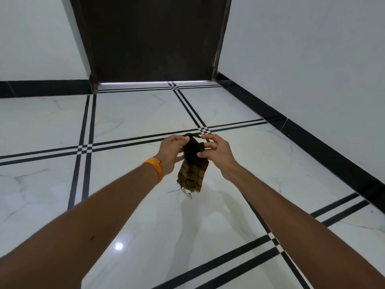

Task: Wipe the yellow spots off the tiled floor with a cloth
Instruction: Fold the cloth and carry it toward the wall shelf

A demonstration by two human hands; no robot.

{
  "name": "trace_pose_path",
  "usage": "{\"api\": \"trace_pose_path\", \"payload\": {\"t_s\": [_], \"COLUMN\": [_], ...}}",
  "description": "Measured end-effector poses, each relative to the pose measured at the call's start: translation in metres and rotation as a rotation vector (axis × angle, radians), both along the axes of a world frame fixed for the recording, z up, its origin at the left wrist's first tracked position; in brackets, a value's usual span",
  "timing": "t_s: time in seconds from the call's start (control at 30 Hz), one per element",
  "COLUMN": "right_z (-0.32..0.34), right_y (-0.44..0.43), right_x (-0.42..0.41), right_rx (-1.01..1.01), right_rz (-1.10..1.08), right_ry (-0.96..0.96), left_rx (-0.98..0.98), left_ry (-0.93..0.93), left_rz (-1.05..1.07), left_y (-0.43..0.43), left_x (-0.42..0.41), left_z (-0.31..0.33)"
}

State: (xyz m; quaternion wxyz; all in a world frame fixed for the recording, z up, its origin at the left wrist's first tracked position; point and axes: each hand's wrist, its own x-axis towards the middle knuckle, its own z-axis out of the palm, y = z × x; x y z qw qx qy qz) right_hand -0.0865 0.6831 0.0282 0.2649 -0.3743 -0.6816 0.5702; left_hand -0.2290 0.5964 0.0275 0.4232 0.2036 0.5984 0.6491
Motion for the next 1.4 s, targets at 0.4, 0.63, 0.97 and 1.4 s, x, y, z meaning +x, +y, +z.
{"api": "trace_pose_path", "payload": {"t_s": [0.4, 0.63, 0.97, 1.4], "right_z": [0.047, 0.06, 0.082, 0.055], "right_y": [-0.018, -0.02, -0.005, -0.038], "right_x": [-0.024, -0.024, -0.003, 0.009], "right_rx": [0.118, 0.01, -0.092, -0.633], "right_rz": [0.333, 0.248, 0.31, 0.53], "right_ry": [-0.108, 0.06, 0.049, 0.356], "left_rx": [-0.034, -0.278, -0.121, 0.054], "left_ry": [0.897, 0.91, 0.539, 0.081], "left_rz": [-0.344, -0.429, -0.455, -0.267], "left_y": [-0.027, -0.042, -0.076, -0.074], "left_x": [-0.007, -0.036, -0.074, -0.051], "left_z": [0.072, 0.089, 0.09, 0.149]}}
